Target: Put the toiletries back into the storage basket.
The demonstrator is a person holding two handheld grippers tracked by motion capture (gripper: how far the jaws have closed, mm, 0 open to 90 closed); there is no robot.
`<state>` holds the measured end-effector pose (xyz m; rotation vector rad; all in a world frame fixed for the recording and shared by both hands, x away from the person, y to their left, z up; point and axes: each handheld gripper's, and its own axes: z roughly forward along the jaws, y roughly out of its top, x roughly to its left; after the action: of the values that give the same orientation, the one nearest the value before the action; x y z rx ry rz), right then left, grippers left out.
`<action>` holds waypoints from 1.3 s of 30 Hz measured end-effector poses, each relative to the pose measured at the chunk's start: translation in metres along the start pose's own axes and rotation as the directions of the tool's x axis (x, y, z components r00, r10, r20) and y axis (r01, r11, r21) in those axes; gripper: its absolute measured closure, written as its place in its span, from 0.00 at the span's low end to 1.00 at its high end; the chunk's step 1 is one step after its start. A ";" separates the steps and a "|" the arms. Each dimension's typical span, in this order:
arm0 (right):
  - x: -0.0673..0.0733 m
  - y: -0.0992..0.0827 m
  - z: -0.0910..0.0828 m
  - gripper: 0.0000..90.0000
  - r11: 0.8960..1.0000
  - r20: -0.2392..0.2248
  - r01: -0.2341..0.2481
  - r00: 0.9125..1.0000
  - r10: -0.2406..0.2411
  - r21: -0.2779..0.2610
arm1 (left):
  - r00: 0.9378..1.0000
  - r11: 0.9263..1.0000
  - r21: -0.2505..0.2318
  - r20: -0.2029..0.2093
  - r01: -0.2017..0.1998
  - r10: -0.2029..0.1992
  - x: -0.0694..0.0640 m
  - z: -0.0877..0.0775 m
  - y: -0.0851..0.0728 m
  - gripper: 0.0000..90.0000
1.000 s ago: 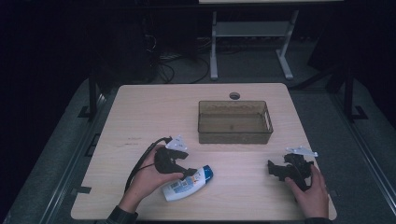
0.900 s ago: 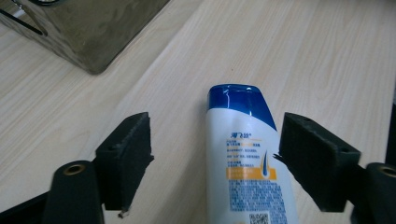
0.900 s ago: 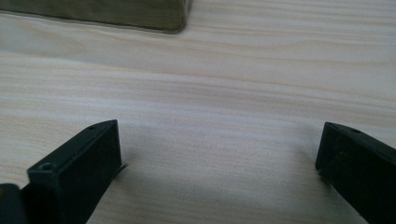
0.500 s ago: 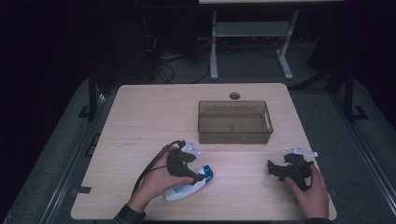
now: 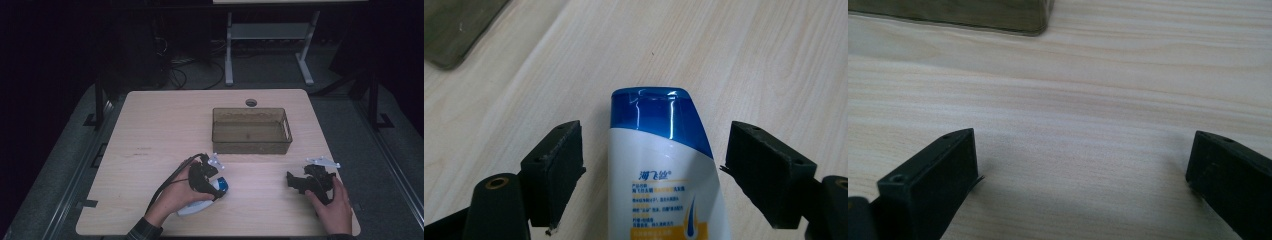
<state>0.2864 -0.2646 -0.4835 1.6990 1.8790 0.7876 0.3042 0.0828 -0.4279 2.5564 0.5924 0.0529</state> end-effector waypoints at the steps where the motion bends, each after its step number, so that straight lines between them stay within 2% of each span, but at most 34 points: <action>1: 0.000 0.000 0.000 0.00 1.000 0.000 0.000 1.000 0.000 0.000 | 1.000 1.000 0.004 0.000 0.002 -0.002 -0.001 0.002 0.000 0.25; 7: 0.000 0.000 0.000 0.00 1.000 0.000 0.000 1.000 0.000 0.000 | 1.000 0.999 0.041 -0.010 -0.012 0.012 -0.005 0.014 0.002 0.25; 17: 0.000 0.000 0.000 0.00 1.000 0.000 0.001 1.000 -0.001 0.000 | 0.999 0.996 0.090 -0.035 -0.030 0.033 -0.009 0.023 0.001 0.28; 24: 0.000 0.000 0.000 0.00 1.000 0.000 0.000 1.000 0.000 0.000 | 0.998 0.996 0.082 -0.042 -0.032 0.036 -0.009 0.022 0.001 0.37; 34: 0.000 0.000 0.000 0.00 1.000 0.000 0.000 1.000 0.000 0.000 | 0.999 0.997 0.073 -0.030 -0.027 0.029 -0.008 0.021 -0.001 0.39; 39: 0.000 0.000 0.000 0.00 1.000 0.000 0.000 1.000 0.000 0.000 | 1.000 0.999 0.045 -0.012 -0.019 0.020 -0.007 0.016 -0.003 0.39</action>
<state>0.2864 -0.2646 -0.4835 1.6987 1.8790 0.7874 0.2994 0.0747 -0.4429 2.6070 0.5795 0.0630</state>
